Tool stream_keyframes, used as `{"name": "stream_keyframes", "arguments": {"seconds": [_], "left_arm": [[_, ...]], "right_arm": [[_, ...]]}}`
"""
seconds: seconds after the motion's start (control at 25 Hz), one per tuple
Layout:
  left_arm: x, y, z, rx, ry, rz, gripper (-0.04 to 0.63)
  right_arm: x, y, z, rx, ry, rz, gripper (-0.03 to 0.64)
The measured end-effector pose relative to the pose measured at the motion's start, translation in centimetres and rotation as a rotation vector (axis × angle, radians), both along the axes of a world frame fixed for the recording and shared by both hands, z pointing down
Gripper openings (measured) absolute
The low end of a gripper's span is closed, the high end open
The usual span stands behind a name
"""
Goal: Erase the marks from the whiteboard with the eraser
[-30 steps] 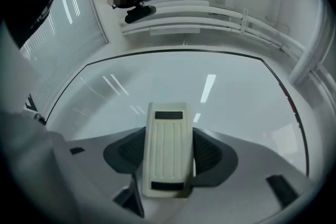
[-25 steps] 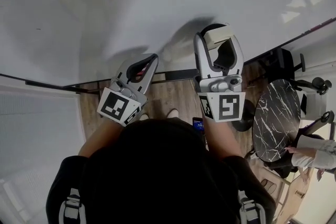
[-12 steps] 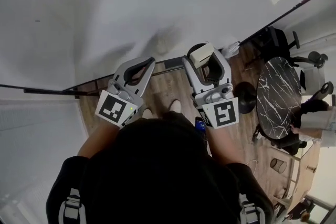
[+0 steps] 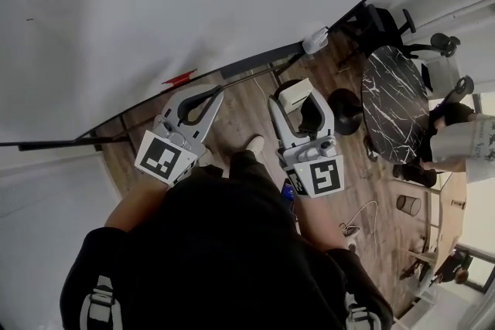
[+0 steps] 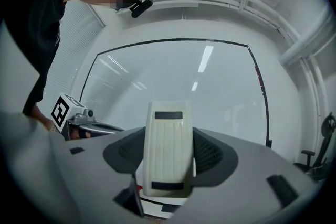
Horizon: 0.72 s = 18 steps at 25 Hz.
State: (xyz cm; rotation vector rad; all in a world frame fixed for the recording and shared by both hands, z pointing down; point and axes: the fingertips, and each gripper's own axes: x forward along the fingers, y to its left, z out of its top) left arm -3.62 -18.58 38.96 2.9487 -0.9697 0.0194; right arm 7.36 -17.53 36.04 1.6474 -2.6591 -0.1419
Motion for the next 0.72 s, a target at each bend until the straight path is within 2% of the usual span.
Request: {"name": "stream_keyframes", "arguments": {"seconds": [0.2,0.36,0.72], "left_arm": [[2.0,2.7,0.9,-0.016,-0.012,0.003,0.004],[4.1,4.6,-0.1,-0.004,-0.01,-0.039,0.005],[9.7,10.2,-0.8,-0.011,-0.05,-0.191,0.003]], "right_arm": [[2.5,2.4,0.4,0.002,-0.01,0.02,0.253],[4.8,4.1,0.0,0.016,-0.025,-0.012,0.253],[9.6,8.7,0.2,-0.003,-0.052,-0.236,0.252]]}}
